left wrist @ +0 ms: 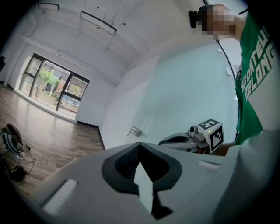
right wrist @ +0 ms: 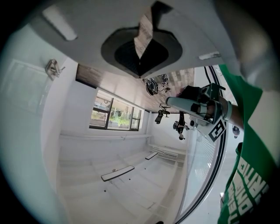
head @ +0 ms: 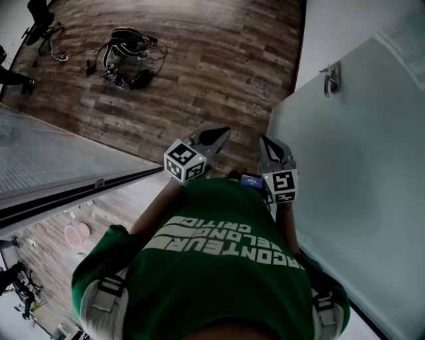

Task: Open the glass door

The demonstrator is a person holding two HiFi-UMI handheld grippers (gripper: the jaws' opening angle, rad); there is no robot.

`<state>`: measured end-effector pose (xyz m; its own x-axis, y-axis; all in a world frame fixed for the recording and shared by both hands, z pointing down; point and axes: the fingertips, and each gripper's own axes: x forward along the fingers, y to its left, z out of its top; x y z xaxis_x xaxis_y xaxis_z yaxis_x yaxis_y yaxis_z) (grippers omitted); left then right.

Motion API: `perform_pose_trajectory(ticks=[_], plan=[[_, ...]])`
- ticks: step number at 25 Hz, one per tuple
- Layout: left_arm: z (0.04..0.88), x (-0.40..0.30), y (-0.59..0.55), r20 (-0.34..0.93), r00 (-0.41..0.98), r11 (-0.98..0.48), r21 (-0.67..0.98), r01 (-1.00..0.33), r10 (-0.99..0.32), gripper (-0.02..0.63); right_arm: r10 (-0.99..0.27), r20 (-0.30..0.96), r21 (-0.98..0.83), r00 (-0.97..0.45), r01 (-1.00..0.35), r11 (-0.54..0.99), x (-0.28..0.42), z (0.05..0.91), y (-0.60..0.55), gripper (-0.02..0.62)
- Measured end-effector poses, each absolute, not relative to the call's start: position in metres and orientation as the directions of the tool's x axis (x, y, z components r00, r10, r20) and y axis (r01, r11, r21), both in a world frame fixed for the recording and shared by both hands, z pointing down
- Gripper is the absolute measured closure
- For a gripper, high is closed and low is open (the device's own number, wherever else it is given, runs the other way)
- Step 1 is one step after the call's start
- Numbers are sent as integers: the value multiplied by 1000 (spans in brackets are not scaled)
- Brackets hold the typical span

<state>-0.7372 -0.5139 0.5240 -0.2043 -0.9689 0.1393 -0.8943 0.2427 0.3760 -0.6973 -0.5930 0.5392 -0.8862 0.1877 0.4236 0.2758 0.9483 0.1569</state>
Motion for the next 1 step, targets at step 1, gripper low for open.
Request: perform_pose_trajectory(ticks=[1], plan=[[525,-738,-513,138,-205,243,376,-894,-969,591,186,422,157,-887,274,949,-698,540,-592,603]])
